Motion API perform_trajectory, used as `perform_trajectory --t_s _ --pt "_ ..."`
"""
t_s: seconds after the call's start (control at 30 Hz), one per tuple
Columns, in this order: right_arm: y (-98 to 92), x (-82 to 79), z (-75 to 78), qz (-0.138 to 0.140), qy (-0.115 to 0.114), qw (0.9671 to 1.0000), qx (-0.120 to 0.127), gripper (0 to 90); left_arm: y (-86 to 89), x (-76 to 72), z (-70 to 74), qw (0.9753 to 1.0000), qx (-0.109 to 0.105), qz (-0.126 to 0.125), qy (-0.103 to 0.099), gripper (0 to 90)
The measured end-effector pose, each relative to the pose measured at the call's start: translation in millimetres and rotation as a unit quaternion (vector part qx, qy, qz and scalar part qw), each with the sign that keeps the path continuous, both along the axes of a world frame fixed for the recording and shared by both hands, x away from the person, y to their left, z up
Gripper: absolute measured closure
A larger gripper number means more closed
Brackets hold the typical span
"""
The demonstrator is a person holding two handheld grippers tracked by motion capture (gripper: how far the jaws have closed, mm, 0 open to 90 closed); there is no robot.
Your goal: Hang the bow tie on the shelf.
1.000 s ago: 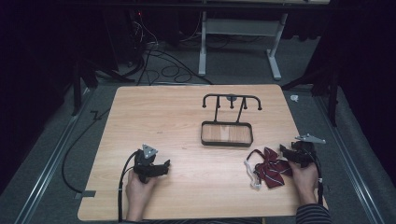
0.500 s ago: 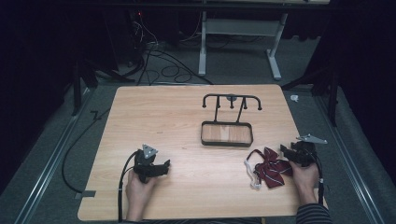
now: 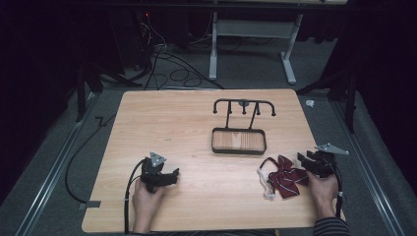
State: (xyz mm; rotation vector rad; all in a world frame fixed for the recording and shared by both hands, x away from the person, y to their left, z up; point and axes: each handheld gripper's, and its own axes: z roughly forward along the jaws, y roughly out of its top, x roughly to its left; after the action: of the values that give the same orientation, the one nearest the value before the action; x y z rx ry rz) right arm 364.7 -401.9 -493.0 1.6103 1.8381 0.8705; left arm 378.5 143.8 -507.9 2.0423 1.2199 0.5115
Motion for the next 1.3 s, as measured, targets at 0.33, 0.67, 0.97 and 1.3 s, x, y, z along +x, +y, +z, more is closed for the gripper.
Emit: perform_trajectory --t_s 0.33,0.67,0.97,1.3 --pt "0.4 -10.4 7.8 0.019 -0.014 0.9995 0.021 63.9 0.0 0.0 0.0 1.0000 0.000 0.000 0.000 17.4" --pt "8.4 -22.9 16.3 0.057 -0.014 0.9978 0.033 68.8 0.0 0.0 0.0 1.0000 0.000 0.000 0.000 17.4" --pt "22.1 -29.7 20.1 0.087 -0.018 0.9953 0.038 69.5 0.0 0.0 0.0 1.0000 0.000 0.000 0.000 17.3" --pt "32.7 -30.3 22.6 0.104 -0.017 0.9936 0.041 69.8 0.0 0.0 0.0 1.0000 0.000 0.000 0.000 17.4"
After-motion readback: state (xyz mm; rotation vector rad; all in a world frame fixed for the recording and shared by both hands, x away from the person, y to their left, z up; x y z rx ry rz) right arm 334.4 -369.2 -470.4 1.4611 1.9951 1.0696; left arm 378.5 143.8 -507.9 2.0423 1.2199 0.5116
